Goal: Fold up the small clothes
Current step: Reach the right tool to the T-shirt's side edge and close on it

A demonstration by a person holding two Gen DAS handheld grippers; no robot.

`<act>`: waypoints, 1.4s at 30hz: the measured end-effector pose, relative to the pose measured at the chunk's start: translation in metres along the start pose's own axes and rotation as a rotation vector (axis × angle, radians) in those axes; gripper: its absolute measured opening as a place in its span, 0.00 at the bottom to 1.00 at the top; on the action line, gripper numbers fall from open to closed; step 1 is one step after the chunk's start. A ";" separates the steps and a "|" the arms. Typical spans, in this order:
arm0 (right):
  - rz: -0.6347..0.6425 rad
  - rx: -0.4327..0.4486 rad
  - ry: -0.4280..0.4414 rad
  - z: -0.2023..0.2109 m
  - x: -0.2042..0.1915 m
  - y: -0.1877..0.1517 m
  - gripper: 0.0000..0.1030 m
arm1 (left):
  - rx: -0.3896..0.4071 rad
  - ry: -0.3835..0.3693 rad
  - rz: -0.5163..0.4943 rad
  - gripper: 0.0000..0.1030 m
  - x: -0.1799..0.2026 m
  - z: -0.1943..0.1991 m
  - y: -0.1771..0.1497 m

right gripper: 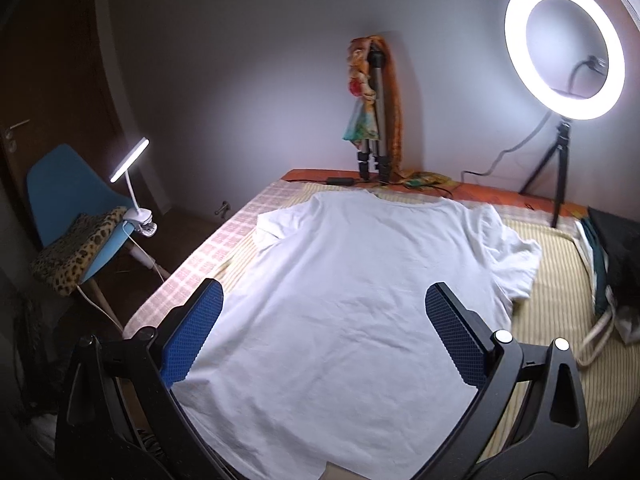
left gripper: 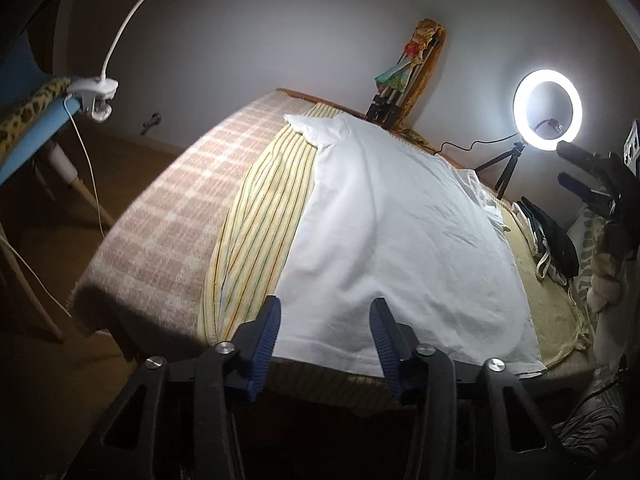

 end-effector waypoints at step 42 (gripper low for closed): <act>-0.072 -0.480 0.099 -0.405 -0.131 0.035 0.63 | -0.029 -0.023 0.124 0.28 -0.018 -0.072 0.009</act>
Point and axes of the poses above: each gripper's, at about its wrist camera, not at the fingertips, and z roughly against the way its jaws point, x to its right, y to its top, the point moved 9 cm from there along -z, roughly the way its jaws point, and after that the axes turned 5 degrees about z, right-handed, at the moved point
